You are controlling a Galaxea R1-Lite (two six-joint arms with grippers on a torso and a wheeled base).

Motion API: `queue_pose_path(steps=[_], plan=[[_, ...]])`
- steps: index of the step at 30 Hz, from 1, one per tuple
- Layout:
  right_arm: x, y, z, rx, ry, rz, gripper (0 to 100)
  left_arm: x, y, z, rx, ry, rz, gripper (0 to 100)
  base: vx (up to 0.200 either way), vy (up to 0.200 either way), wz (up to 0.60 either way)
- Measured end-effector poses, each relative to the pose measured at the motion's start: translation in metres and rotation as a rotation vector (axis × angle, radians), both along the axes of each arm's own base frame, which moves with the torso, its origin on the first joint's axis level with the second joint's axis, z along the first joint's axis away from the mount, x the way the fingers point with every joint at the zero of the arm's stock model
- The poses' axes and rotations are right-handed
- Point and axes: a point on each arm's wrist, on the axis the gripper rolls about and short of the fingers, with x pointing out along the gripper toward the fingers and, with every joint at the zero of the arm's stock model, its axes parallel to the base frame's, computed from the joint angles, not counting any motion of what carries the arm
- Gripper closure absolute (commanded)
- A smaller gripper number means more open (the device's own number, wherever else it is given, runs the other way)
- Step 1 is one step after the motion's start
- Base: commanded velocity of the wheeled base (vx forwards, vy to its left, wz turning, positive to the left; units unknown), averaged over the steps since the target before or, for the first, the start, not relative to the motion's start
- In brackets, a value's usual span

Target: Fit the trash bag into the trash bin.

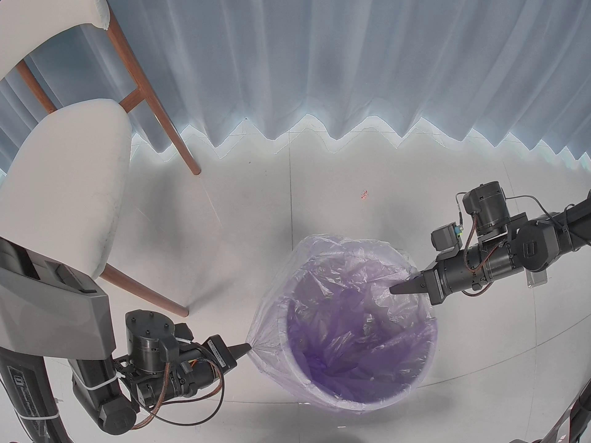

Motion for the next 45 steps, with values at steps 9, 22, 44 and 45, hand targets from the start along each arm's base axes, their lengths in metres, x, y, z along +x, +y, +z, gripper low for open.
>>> queue_pose_path(steps=[9,22,44,45], plan=[[0.001,0.000,0.002,0.016,0.012,-0.021,100,-0.001,0.000,-0.010,0.038,0.025,0.031,0,0.000,0.000,0.00],[0.000,-0.005,0.000,0.016,0.016,-0.036,100,-0.003,0.015,0.003,0.032,-0.002,0.102,0,0.000,0.000,0.00],[0.053,0.009,-0.036,-0.254,-0.233,0.058,100,-0.069,0.084,0.108,-0.228,-0.268,0.321,0,0.000,0.000,0.00],[0.057,0.010,-0.039,-0.263,-0.239,0.067,100,-0.072,0.086,0.109,-0.229,-0.265,0.330,0,0.000,0.000,0.00]])
